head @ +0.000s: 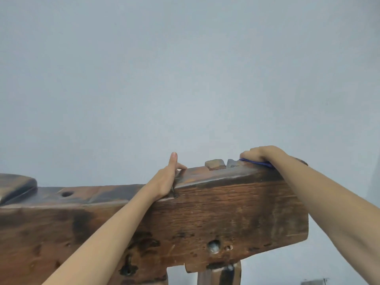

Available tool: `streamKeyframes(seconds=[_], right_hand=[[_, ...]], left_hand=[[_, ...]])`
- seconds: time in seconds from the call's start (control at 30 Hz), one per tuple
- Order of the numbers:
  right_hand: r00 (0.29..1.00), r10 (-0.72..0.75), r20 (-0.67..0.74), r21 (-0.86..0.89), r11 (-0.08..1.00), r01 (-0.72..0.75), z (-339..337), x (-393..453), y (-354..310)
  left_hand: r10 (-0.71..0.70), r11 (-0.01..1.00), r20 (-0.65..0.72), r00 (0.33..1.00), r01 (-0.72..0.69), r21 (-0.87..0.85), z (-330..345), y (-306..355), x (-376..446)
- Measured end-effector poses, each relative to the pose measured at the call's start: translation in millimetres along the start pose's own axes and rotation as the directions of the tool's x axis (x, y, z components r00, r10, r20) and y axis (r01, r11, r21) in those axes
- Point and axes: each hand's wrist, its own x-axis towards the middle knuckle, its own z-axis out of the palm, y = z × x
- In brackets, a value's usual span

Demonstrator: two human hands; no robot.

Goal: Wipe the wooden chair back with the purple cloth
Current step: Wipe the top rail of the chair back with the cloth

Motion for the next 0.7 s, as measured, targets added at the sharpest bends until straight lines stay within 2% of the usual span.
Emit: streamKeyframes(seconds=[0.07,0.2,0.27,0.3,0.37,0.43,0.5,0.53,0.6,0.7], right_hand=[[0.993,-0.117,0.030,0.030,0.993,0.116,3.9,-4.3,-27.2],[0.973,-0.175,-0.153,0.038,0.982,0.183,16.6,-26.2,-31.5],[0.920,-0.193,-0.342,0.018,0.977,0.211,34.5,-36.8,-15.9],[0.871,-0.218,-0.440,-0.029,0.973,0.228,44.5,-43.2,-7.7],[0.790,-0.279,-0.545,-0.088,0.957,0.277,53.8,-46.8,12.6],[0.863,-0.177,-0.473,-0.007,0.980,0.197,39.2,-33.8,31.2],[0.947,-0.024,-0.319,-0.001,1.000,0.025,15.5,-13.6,46.4],[0.968,0.047,-0.246,0.002,0.999,-0.048,6.3,-2.7,49.1],[0.985,0.135,-0.104,0.007,0.991,-0.135,-3.3,15.6,44.3],[0.978,0.147,0.147,-0.086,0.987,-0.136,-13.0,30.5,23.8]], left_hand=[[-0.061,0.998,-0.034,0.998,0.060,-0.021,-5.6,5.3,-2.2],[-0.103,0.988,-0.009,0.995,0.103,0.111,1.3,4.2,-4.8],[-0.092,0.992,-0.004,0.996,0.092,0.089,-0.8,0.4,-3.1],[-0.089,0.993,0.002,0.996,0.088,0.077,-3.3,-1.5,-3.4],[-0.091,0.995,0.013,0.996,0.090,0.053,-5.1,-3.1,-5.1],[-0.096,0.994,0.012,0.995,0.095,0.044,-3.9,-3.0,-5.0],[-0.094,0.994,0.020,0.995,0.093,0.060,-1.9,-0.8,-5.3],[-0.087,0.994,0.025,0.996,0.085,0.067,-1.5,-0.9,-6.5],[-0.069,0.996,0.021,0.997,0.067,0.064,-0.2,-1.4,-8.2],[-0.060,0.997,0.004,0.998,0.060,0.056,1.0,-4.3,-2.9]])
